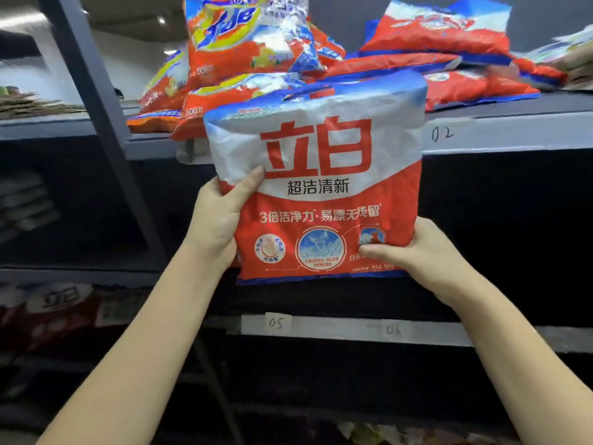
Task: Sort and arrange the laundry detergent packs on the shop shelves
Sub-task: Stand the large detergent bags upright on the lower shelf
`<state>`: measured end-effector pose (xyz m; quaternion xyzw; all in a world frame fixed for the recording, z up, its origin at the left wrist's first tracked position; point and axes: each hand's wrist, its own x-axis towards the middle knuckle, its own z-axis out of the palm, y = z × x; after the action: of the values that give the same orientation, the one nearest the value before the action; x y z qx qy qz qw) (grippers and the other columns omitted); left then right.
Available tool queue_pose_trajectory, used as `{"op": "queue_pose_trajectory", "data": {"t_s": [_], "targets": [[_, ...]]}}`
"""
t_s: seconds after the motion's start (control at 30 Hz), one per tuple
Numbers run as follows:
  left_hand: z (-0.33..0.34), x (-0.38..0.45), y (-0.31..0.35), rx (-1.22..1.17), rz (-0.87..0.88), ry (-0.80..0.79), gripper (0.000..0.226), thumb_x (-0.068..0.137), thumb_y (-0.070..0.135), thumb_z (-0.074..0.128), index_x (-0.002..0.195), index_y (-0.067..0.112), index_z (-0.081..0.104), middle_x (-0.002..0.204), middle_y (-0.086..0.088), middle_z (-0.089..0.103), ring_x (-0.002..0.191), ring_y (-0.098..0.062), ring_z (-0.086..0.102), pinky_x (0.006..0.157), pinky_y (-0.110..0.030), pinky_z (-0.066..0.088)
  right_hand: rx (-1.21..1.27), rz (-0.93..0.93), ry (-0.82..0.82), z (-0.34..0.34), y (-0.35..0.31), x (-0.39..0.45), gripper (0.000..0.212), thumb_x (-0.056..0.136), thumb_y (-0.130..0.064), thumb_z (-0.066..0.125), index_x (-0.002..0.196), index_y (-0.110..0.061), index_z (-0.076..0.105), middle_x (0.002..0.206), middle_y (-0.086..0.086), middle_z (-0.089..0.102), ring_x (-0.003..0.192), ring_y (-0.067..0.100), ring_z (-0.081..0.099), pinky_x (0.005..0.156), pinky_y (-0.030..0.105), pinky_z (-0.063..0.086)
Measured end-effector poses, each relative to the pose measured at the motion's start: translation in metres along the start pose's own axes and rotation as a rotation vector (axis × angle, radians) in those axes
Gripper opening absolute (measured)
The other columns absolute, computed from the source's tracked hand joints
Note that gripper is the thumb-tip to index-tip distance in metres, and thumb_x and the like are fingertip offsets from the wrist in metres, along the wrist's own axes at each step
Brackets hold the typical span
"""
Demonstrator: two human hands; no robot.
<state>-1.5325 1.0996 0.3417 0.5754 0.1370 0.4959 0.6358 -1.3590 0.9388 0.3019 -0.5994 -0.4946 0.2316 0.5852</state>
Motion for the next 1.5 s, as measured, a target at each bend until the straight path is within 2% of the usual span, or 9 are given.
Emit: {"op": "queue_pose_trajectory", "data": {"t_s": [0.27, 0.5, 0.63, 0.93, 1.07, 1.17, 1.27, 1.33, 1.5], "targets": [[-0.087, -0.004, -0.08, 0.162, -0.313, 0.112, 0.014, 0.087, 0.028, 0.063, 0.093, 0.016, 0.066, 0.081, -0.003, 0.075, 0.073, -0.019, 0.072, 0.061, -0.029, 0.057, -0.057, 0.319, -0.071, 0.069, 0.083, 0.008, 0.04, 0.075, -0.027, 0.076, 0.112, -0.023, 0.061, 0.101, -0.007, 0.072, 0.089, 0.006, 0.07, 0.074, 0.02, 0.055], [-0.128, 0.032, -0.131, 0.185, -0.375, 0.263, 0.014, 0.089, 0.03, 0.062, 0.098, 0.019, 0.062, 0.078, 0.003, 0.074, 0.069, -0.016, 0.072, 0.06, -0.03, 0.053, -0.035, 0.484, -0.123, 0.104, 0.138, 0.05, 0.042, 0.075, -0.028, 0.077, 0.113, -0.024, 0.059, 0.106, -0.006, 0.069, 0.092, 0.007, 0.067, 0.076, 0.018, 0.054], [-0.142, 0.068, -0.143, 0.252, -0.355, 0.378, 0.01, 0.093, 0.033, 0.057, 0.091, 0.025, 0.063, 0.079, 0.004, 0.072, 0.067, -0.014, 0.07, 0.059, -0.028, 0.052, -0.023, 0.471, -0.127, 0.124, 0.16, 0.095, 0.046, 0.078, -0.019, 0.076, 0.121, -0.016, 0.06, 0.113, 0.0, 0.067, 0.099, 0.013, 0.065, 0.083, 0.021, 0.051], [-0.175, 0.127, -0.185, 0.35, -0.281, 0.568, 0.021, 0.099, 0.028, 0.047, 0.114, 0.016, 0.056, 0.1, -0.002, 0.067, 0.089, -0.019, 0.067, 0.072, -0.031, 0.054, -0.087, 0.373, -0.132, 0.163, 0.195, 0.16, 0.053, 0.083, -0.026, 0.07, 0.131, -0.012, 0.052, 0.125, 0.005, 0.062, 0.114, 0.021, 0.06, 0.094, 0.027, 0.046], [-0.183, 0.121, -0.211, 0.446, -0.342, 0.552, 0.02, 0.098, 0.033, 0.048, 0.109, 0.017, 0.053, 0.103, -0.005, 0.066, 0.09, -0.023, 0.065, 0.077, -0.037, 0.054, -0.132, 0.366, -0.102, 0.168, 0.204, 0.156, 0.051, 0.084, -0.024, 0.068, 0.131, -0.014, 0.051, 0.125, 0.0, 0.061, 0.113, 0.012, 0.057, 0.087, 0.016, 0.043], [-0.18, 0.105, -0.227, 0.479, -0.348, 0.554, 0.039, 0.096, 0.035, 0.051, 0.13, 0.016, 0.045, 0.123, -0.006, 0.059, 0.109, -0.023, 0.06, 0.087, -0.037, 0.051, -0.147, 0.343, -0.083, 0.17, 0.206, 0.154, 0.049, 0.087, -0.022, 0.066, 0.132, -0.014, 0.049, 0.126, 0.001, 0.061, 0.115, 0.015, 0.057, 0.078, 0.005, 0.041], [-0.172, 0.08, -0.237, 0.604, -0.328, 0.566, 0.059, 0.095, 0.028, 0.053, 0.147, 0.016, 0.027, 0.145, -0.01, 0.037, 0.133, -0.025, 0.04, 0.105, -0.039, 0.038, -0.182, 0.327, -0.033, 0.174, 0.204, 0.146, 0.043, 0.09, -0.024, 0.062, 0.13, -0.015, 0.05, 0.124, -0.001, 0.06, 0.11, 0.009, 0.057, 0.083, 0.008, 0.041], [-0.165, 0.061, -0.239, 0.72, -0.298, 0.551, 0.062, 0.095, 0.018, 0.053, 0.148, 0.01, 0.023, 0.148, -0.017, 0.03, 0.136, -0.029, 0.032, 0.108, -0.042, 0.035, -0.213, 0.332, 0.016, 0.175, 0.204, 0.137, 0.037, 0.091, -0.026, 0.06, 0.127, -0.019, 0.051, 0.119, -0.007, 0.059, 0.104, 0.002, 0.055, 0.078, 0.006, 0.039], [-0.15, 0.024, -0.234, 1.031, -0.474, 0.362, 0.072, 0.09, 0.022, 0.061, 0.149, 0.01, 0.02, 0.155, -0.015, 0.019, 0.138, -0.033, 0.028, 0.108, -0.041, 0.034, -0.376, 0.402, 0.045, 0.168, 0.204, 0.108, 0.05, 0.094, -0.025, 0.055, 0.14, -0.024, 0.038, 0.136, -0.003, 0.049, 0.124, 0.013, 0.048, 0.102, 0.026, 0.039]]}}
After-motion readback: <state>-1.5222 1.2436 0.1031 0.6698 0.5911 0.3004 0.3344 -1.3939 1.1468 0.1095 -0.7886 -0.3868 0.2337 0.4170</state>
